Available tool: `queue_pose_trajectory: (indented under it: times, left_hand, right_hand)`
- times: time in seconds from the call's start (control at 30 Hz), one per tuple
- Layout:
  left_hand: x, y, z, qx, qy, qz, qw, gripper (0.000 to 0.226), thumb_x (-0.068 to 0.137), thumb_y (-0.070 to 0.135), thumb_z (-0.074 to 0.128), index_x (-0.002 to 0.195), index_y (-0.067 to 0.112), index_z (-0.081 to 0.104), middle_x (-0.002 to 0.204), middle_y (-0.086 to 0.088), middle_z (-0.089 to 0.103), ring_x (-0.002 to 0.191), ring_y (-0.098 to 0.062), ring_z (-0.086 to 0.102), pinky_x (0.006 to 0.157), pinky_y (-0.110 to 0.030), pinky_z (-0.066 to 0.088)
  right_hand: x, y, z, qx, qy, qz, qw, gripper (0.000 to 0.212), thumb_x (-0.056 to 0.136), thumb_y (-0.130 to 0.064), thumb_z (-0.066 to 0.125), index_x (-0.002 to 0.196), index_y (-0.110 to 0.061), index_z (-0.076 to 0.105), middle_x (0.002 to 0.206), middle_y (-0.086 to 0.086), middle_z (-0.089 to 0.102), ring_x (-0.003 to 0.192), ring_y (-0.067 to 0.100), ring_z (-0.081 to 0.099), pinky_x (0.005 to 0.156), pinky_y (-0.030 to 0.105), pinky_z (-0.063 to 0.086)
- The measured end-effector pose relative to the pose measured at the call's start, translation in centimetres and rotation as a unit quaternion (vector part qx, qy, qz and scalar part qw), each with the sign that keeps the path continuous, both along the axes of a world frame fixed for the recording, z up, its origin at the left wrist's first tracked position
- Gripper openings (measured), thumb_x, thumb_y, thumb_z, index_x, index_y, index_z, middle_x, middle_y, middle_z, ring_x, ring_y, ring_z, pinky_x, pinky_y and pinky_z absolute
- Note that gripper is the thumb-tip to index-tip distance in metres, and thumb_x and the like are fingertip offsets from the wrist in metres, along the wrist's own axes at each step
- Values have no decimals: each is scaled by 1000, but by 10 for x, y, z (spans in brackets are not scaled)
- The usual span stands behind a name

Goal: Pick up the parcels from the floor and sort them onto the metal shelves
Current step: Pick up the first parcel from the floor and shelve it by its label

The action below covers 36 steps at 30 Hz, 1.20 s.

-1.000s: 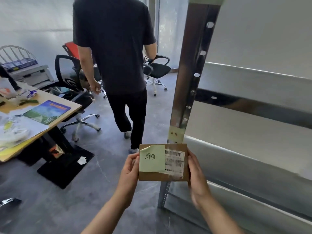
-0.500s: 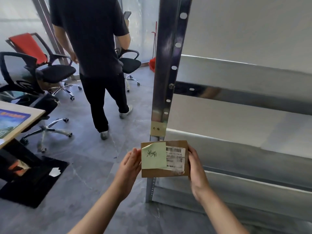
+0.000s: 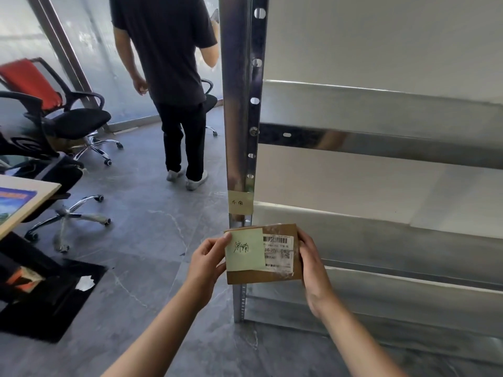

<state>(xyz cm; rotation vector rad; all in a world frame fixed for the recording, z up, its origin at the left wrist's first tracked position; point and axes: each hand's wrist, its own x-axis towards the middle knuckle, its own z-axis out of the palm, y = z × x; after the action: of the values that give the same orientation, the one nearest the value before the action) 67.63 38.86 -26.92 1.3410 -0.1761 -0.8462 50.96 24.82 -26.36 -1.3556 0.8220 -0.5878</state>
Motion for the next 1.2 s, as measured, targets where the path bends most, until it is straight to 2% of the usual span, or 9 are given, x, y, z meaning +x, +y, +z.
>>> queue_pose_trajectory:
  times: [0.27, 0.4, 0.5, 0.63, 0.73, 0.87, 1.0, 1.1, 1.2]
  left_hand:
    - [-10, -9, 0, -1, 43, 34, 998, 71, 72, 48, 76, 122, -1, 63, 108, -12, 79, 104, -28, 75, 81, -39, 59]
    - [-21, -21, -1, 8, 34, 16, 999, 75, 71, 52, 76, 120, -3, 62, 107, -11, 79, 104, -27, 75, 87, -41, 59]
    - [-28, -36, -2, 24, 23, 0, 999, 76, 66, 58, 77, 113, 1, 64, 106, -12, 79, 107, -31, 73, 95, -45, 59]
    - [-34, -59, -2, 32, 21, -13, 999, 74, 70, 57, 75, 117, 1, 64, 104, -13, 79, 100, -28, 76, 78, -34, 63]
    - [-39, -79, -4, 42, 24, -15, 999, 61, 74, 56, 73, 112, 9, 65, 104, -10, 80, 98, -24, 77, 76, -32, 62]
    - [-44, -105, -8, 72, 18, -11, 997, 41, 89, 53, 67, 107, 15, 67, 100, -4, 81, 94, -21, 78, 77, -35, 63]
    - [-42, -132, -7, 82, 28, -12, 996, 48, 94, 49, 64, 117, 8, 66, 111, -10, 77, 104, -29, 74, 86, -45, 62]
    - [-37, -150, -8, 88, 39, -12, 995, 42, 94, 50, 63, 113, 12, 66, 115, -9, 75, 110, -32, 71, 96, -53, 57]
    - [-30, -163, -11, 88, 39, -14, 995, 41, 94, 51, 64, 110, 13, 67, 117, -10, 74, 116, -37, 68, 102, -58, 52]
  right_hand:
    - [-5, -6, -8, 27, 1, 0, 1000, 33, 109, -33, 36, 128, -48, 58, 121, -13, 73, 113, 3, 67, 84, 21, 54]
    - [-15, -18, -13, 48, 5, -25, 999, 33, 109, -36, 33, 129, -47, 58, 126, -8, 71, 119, 10, 65, 104, 41, 51]
    - [-23, -31, -15, 61, 0, -44, 997, 34, 109, -34, 34, 133, -40, 57, 125, -5, 71, 120, 15, 65, 108, 49, 48]
    - [-31, -51, -15, 68, 0, -55, 996, 33, 109, -33, 35, 131, -40, 58, 126, -3, 71, 120, 16, 65, 108, 51, 48]
    - [-36, -70, -17, 77, 6, -59, 995, 34, 108, -33, 36, 135, -37, 57, 125, -2, 72, 119, 17, 66, 108, 51, 48]
    - [-37, -94, -23, 94, 13, -56, 994, 35, 108, -28, 37, 138, -31, 54, 130, 3, 69, 122, 23, 64, 108, 55, 46]
    - [-33, -117, -27, 109, 15, -64, 992, 36, 108, -22, 35, 138, -26, 54, 131, 5, 68, 124, 25, 62, 109, 54, 46]
    - [-27, -134, -27, 118, 17, -69, 990, 35, 108, -20, 35, 136, -25, 55, 133, 7, 67, 127, 27, 60, 110, 54, 44]
    - [-20, -148, -28, 136, 10, -71, 988, 36, 108, -20, 35, 138, -25, 53, 135, 10, 66, 128, 31, 59, 109, 61, 42]
